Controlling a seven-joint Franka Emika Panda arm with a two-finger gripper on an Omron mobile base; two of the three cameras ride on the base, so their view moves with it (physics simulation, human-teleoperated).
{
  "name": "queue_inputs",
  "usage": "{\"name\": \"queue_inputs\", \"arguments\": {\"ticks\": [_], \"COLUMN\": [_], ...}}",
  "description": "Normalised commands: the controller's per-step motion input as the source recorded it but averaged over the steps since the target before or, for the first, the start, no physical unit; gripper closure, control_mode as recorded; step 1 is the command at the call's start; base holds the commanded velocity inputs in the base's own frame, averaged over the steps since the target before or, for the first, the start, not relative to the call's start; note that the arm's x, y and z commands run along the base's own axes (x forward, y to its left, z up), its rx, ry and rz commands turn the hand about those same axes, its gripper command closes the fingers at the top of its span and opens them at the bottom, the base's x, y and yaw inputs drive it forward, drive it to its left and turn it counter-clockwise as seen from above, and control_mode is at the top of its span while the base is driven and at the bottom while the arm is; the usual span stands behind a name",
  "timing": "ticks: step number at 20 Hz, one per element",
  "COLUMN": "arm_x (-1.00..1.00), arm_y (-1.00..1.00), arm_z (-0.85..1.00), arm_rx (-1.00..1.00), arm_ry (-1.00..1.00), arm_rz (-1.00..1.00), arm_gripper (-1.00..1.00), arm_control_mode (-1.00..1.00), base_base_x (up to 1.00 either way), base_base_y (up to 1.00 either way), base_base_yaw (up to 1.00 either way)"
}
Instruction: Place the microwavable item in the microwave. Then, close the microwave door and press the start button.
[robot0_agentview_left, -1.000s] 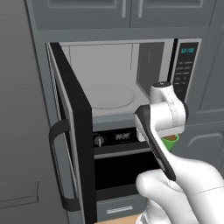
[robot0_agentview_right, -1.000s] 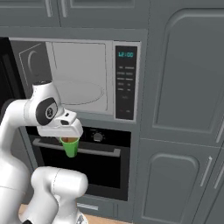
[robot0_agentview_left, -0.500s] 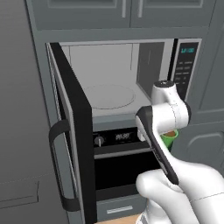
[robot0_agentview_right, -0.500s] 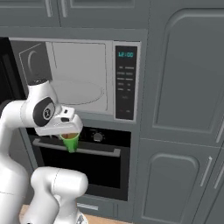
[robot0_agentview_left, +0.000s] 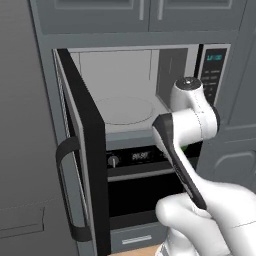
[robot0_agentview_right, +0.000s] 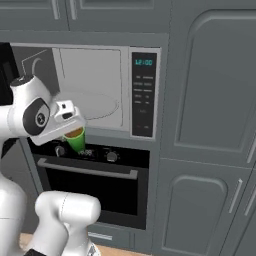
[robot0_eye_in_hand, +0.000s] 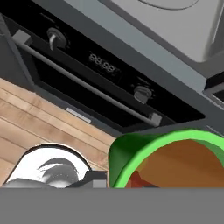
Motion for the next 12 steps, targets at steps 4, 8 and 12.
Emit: {"name": "queue_inputs", "arguments": {"ticks": [4, 8, 12], "arm_x": [0.7, 0.98, 0.99], "arm_y": [0.39, 0.14, 0.19], "arm_z": [0.37, 0.16, -0.08], "arm_rx": [-0.09, -0.06, -0.06], "arm_ry": [0.0, 0.0, 0.01], "arm_rz": [0.17, 0.07, 0.03], "arm_gripper": [1.0, 1.0, 1.0], "arm_control_mode": [-1.0, -1.0, -1.0], "base_base_x": [0.0, 0.0, 0.0], "base_base_y": [0.0, 0.0, 0.0], "base_base_yaw": [0.0, 0.0, 0.0]}}
